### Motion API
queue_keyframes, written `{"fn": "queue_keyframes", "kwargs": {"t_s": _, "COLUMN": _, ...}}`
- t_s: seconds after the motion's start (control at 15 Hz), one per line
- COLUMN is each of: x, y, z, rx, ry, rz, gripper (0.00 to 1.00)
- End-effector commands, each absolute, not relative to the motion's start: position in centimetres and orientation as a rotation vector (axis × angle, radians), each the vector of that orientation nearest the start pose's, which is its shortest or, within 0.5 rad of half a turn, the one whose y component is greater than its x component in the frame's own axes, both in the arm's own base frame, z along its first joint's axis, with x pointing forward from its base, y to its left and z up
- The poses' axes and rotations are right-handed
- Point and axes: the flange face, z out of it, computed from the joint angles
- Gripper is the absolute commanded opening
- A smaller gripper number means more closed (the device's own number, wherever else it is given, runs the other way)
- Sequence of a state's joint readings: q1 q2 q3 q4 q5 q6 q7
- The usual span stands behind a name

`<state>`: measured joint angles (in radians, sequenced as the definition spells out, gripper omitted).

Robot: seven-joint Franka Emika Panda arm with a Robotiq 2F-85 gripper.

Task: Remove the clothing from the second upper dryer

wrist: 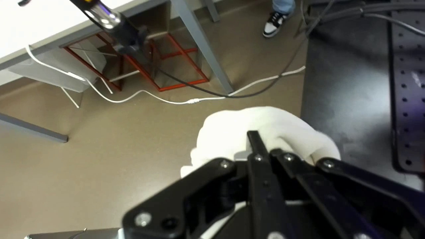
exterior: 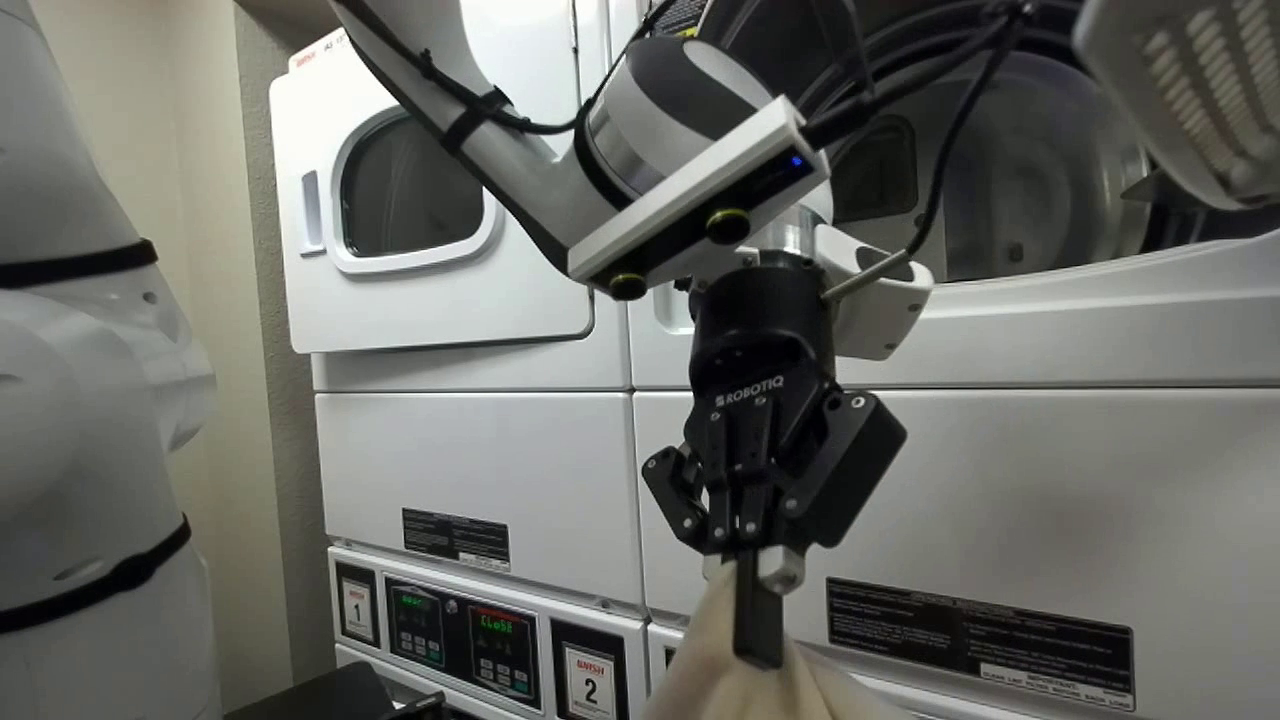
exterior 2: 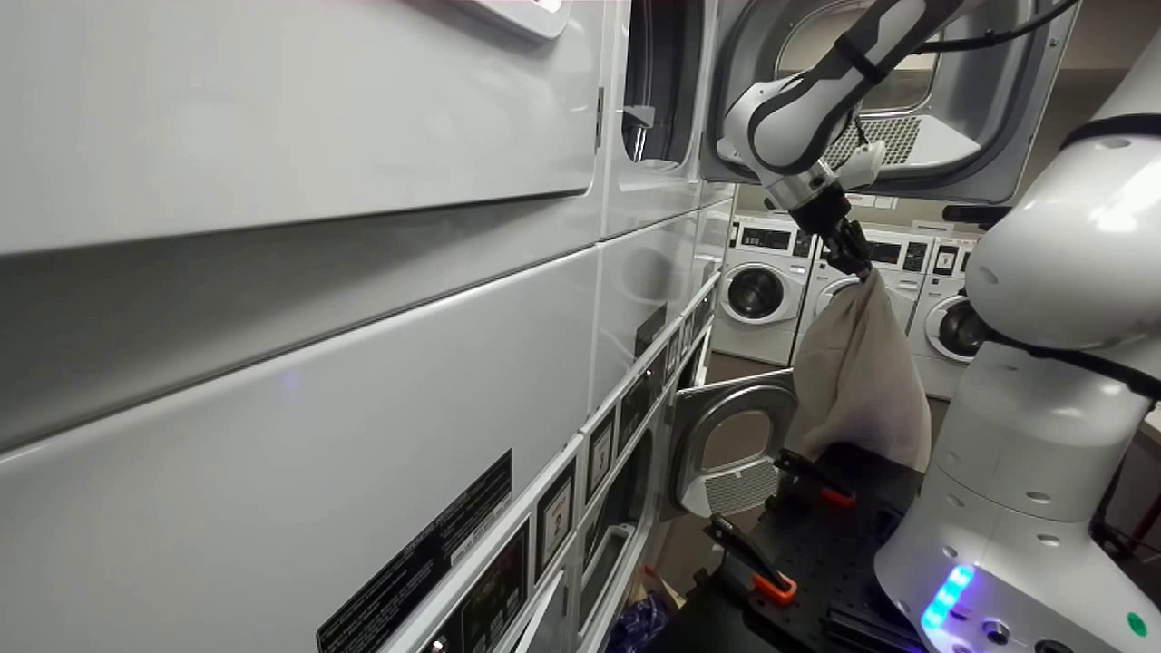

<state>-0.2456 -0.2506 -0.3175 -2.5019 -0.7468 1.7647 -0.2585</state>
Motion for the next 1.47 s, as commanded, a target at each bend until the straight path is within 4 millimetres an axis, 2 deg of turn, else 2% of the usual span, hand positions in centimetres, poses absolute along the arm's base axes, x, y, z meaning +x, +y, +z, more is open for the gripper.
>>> {"fn": "queue_keyframes", "kwargs": {"t_s": 0.0, "x": 31.4, "y": -24.0, "z": 35.8, "rx": -3.320, "ry": 0.117, "rz": 0.883, "gripper": 0.01}}
{"fn": "queue_keyframes", "kwargs": {"t_s": 0.27, "x": 33.4, "y": -23.1, "z": 35.9, "rx": -3.298, "ry": 0.317, "rz": 0.569, "gripper": 0.01}}
{"fn": "queue_keyframes", "kwargs": {"t_s": 0.8, "x": 35.6, "y": -25.0, "z": 37.1, "rx": -3.302, "ry": 0.644, "rz": -0.054, "gripper": 0.01}}
{"fn": "queue_keyframes", "kwargs": {"t_s": 1.0, "x": 35.6, "y": -24.8, "z": 37.1, "rx": -3.293, "ry": 0.688, "rz": -0.147, "gripper": 0.01}}
{"fn": "queue_keyframes", "kwargs": {"t_s": 1.2, "x": 35.6, "y": -24.3, "z": 37.3, "rx": -3.277, "ry": 0.712, "rz": -0.166, "gripper": 0.01}}
{"fn": "queue_keyframes", "kwargs": {"t_s": 1.27, "x": 35.6, "y": -24.2, "z": 37.4, "rx": -3.270, "ry": 0.721, "rz": -0.160, "gripper": 0.28}}
{"fn": "queue_keyframes", "kwargs": {"t_s": 1.33, "x": 35.7, "y": -24.0, "z": 37.6, "rx": -3.268, "ry": 0.727, "rz": -0.171, "gripper": 0.29}}
{"fn": "queue_keyframes", "kwargs": {"t_s": 1.4, "x": 35.8, "y": -23.8, "z": 37.9, "rx": -3.265, "ry": 0.728, "rz": -0.190, "gripper": 0.34}}
